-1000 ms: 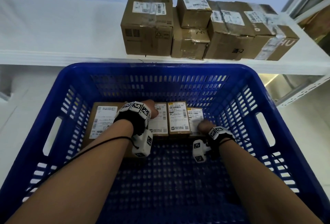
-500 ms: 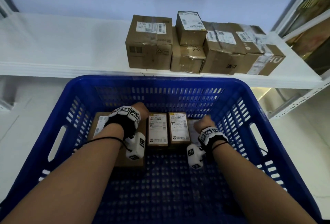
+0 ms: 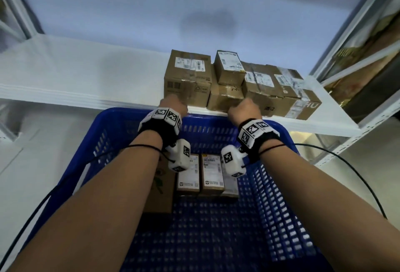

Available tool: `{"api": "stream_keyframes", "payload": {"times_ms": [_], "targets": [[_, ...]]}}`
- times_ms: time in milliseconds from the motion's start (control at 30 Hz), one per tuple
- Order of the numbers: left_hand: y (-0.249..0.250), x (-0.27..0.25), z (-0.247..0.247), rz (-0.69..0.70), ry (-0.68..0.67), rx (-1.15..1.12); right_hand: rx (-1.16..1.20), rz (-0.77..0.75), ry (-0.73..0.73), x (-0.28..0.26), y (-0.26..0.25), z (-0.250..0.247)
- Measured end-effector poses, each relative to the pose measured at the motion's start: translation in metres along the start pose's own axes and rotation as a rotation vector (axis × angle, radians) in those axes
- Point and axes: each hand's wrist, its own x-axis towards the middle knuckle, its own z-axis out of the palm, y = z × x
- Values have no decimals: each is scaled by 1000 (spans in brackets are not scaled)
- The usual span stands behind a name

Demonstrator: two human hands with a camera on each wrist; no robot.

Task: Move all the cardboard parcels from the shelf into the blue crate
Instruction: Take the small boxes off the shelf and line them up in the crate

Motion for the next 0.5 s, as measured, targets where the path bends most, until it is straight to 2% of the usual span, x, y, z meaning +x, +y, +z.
{"api": "stream_keyframes", "payload": {"times_ms": [233, 500], "targets": [[9, 6, -40, 30, 140, -90, -140, -124, 195, 41, -65, -25], [1, 24, -34, -11, 131, -154, -405, -154, 41, 84, -83, 4]]}}
